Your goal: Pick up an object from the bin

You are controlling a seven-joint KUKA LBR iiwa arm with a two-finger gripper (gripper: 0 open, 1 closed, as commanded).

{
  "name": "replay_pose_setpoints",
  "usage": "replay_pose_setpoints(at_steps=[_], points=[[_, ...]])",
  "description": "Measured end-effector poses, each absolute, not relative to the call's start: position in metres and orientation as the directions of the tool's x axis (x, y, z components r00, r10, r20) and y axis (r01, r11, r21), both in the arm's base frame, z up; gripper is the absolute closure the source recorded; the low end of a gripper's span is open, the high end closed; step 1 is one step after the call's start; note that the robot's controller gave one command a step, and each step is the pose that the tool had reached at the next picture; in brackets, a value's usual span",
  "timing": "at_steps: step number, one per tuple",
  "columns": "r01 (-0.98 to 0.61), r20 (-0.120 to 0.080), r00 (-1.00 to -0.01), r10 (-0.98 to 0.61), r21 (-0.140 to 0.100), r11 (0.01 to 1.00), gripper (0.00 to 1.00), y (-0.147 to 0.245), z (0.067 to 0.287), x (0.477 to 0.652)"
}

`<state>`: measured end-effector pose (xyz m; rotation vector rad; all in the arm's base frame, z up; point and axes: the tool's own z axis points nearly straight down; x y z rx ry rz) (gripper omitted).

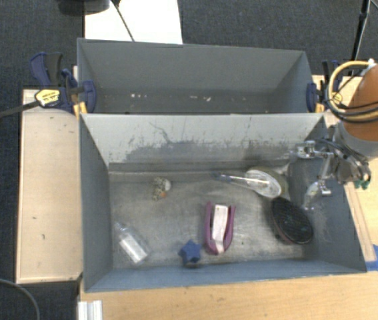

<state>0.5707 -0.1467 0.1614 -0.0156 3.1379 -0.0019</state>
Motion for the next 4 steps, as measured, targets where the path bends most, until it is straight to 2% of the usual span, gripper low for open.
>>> replay_pose_setpoints(at_steps=[1, 2, 3, 4], points=[[-0.307, -0.023, -0.951, -0.307, -0.009, 0.952, 0.0, -0.126, 0.108, 0.576], [-0.691, -0.009, -0.722, -0.692, -0.012, 0.722, 0.0, -0.129, 0.093, 0.569], [-0.954, -0.033, -0.299, -0.954, -0.015, 0.299, 0.0, -0.121, 0.076, 0.525], [-0.952, -0.015, -0.306, -0.952, -0.007, 0.306, 1.0, -0.131, 0.073, 0.521]])
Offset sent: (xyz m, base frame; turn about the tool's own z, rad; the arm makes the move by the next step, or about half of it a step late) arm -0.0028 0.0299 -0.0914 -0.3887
